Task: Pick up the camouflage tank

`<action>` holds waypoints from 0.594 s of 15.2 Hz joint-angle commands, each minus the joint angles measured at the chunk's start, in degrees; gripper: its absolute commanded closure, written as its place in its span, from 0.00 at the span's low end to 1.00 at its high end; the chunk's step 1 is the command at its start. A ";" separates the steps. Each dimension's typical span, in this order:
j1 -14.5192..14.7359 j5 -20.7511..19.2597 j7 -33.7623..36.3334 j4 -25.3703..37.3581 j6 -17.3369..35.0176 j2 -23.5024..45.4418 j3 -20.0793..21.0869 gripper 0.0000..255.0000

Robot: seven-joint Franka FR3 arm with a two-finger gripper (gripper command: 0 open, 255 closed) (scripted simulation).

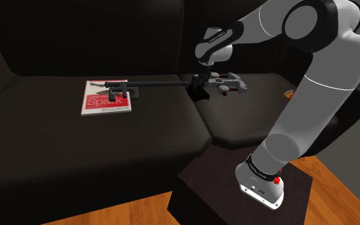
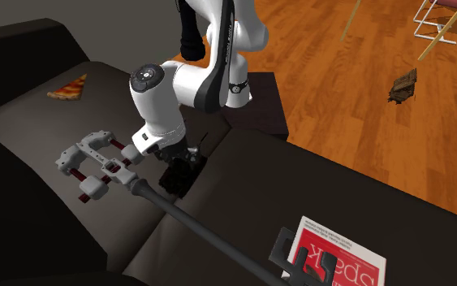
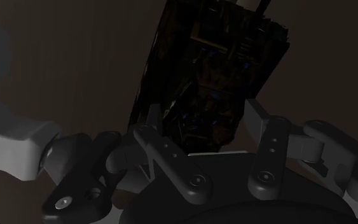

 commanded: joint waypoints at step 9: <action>0.26 -1.77 1.36 2.85 -7.28 -4.64 -0.25 1.00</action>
